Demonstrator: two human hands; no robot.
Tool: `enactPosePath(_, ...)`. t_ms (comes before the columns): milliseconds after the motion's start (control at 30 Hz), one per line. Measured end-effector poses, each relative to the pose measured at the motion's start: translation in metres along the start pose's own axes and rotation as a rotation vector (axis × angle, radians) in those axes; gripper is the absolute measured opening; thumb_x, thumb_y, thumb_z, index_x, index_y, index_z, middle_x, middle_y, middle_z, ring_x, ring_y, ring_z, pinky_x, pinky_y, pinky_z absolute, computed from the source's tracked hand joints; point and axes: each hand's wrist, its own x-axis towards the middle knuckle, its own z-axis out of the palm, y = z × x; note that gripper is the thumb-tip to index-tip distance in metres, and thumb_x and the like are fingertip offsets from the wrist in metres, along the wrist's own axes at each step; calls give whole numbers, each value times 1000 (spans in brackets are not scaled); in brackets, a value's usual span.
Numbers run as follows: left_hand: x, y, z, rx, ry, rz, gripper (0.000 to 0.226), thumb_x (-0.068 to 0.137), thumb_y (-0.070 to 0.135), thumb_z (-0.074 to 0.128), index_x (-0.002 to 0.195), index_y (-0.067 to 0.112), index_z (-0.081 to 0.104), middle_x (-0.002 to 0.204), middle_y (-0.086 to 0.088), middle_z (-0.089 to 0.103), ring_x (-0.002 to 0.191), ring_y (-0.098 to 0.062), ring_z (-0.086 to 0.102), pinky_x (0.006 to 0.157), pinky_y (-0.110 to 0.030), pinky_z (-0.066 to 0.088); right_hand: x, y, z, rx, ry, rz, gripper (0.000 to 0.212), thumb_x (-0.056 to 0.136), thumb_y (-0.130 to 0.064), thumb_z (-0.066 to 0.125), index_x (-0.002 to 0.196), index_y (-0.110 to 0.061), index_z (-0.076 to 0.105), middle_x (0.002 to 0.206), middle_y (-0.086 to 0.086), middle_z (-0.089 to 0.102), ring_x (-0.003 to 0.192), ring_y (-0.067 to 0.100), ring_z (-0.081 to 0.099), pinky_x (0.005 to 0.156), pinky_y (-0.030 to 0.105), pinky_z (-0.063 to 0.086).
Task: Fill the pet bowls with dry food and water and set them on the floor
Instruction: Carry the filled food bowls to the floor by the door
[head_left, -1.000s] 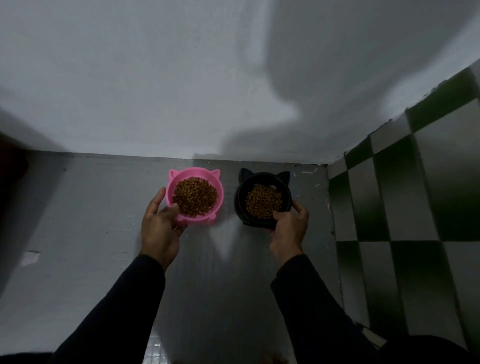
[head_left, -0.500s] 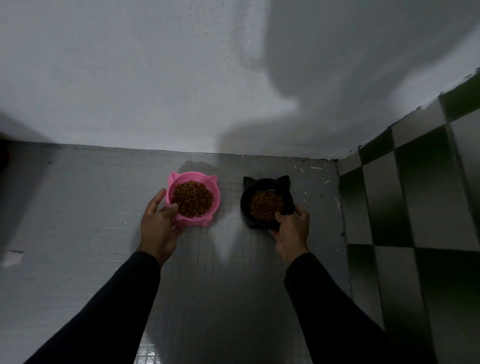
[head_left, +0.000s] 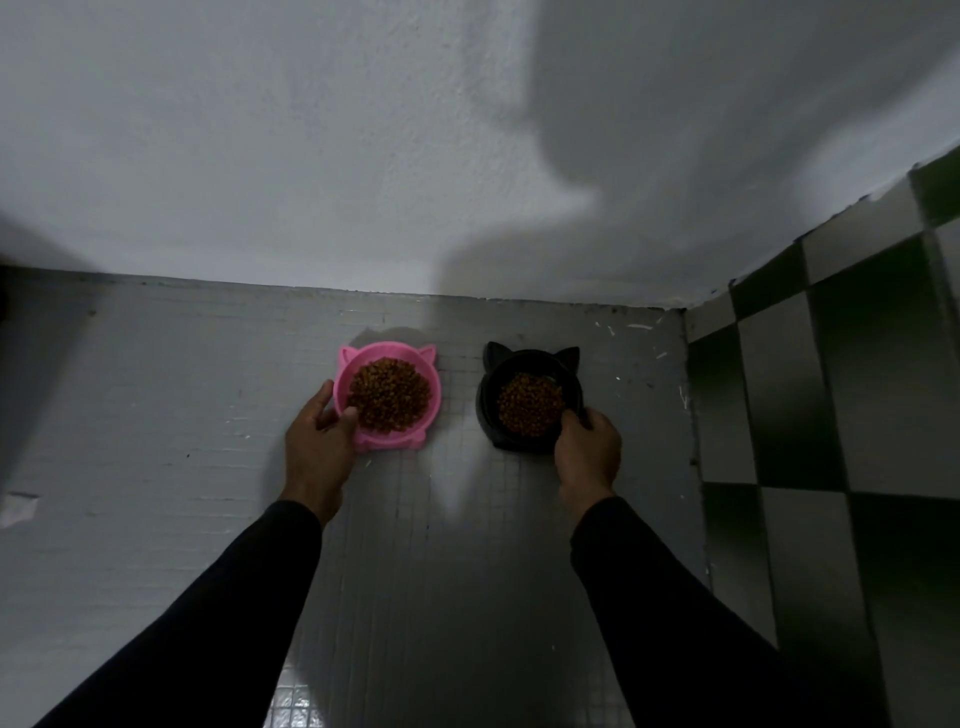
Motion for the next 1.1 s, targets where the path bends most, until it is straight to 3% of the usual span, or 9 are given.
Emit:
enactPosePath(33,1,-2,0,27,6,10,48,103,3,52,144,27,56,134,-3,64,124,-24,61,104,-56,52,3,2,-1,-37,13,-35,15,96,-18,58,82,-17,63,91,3,62,87,19,59,77,26,44)
enactPosePath(133,6,-5,-2,74,42,41,48,100,1,56,142,25,58,133,-8,66,121,-26,64,100,-55,55,9,6,-5,-104,44,-71,19,99,-17,58,93,-6,73,94,6,69,86,21,61,75,23,42)
enactPosePath(367,11,-10,-4,100,135,54,43,96,3,64,136,18,64,125,-3,71,114,-23,69,100,-53,56,12,2,-11,-142,77,-102,19,100,-14,57,89,-10,71,88,3,66,85,22,63,71,21,39)
enactPosePath(500,15,-13,-3,139,195,72,40,93,4,67,129,22,70,113,-2,76,108,-23,71,100,-52,56,15,0,-14,-132,86,-111,24,101,-12,56,116,-3,73,102,2,66,91,19,58,81,21,41)
enactPosePath(667,9,-8,2,187,209,72,40,97,7,65,136,15,65,122,-3,71,112,-21,67,104,-44,53,22,3,-15,-145,60,-113,19,102,-14,56,93,-8,72,100,8,71,91,24,65,79,22,44)
enactPosePath(767,7,-8,5,208,245,65,43,98,5,64,140,9,60,121,0,66,112,-17,60,102,-32,46,24,4,-15,-162,52,-91,30,103,-16,56,126,1,68,125,12,68,109,24,63,90,22,43)
enactPosePath(833,5,-7,8,221,255,61,45,97,5,65,141,6,58,122,-2,65,112,-16,59,101,-31,44,25,4,-16,-170,39,-87,37,104,-17,54,137,0,61,134,12,64,120,28,61,94,21,40)
enactPosePath(967,2,-5,8,286,254,60,41,97,7,66,137,6,60,120,-6,68,112,-21,61,101,-35,47,25,7,-17,-259,-8,-135,38,104,-21,55,136,-1,61,136,14,62,120,30,61,96,26,46)
enactPosePath(1100,-3,-1,6,387,215,70,29,95,11,68,123,12,68,111,-6,71,106,-25,64,90,-34,47,20,12,-23,-333,-48,-237,24,98,-17,59,115,-6,72,114,15,69,101,29,66,84,26,48)
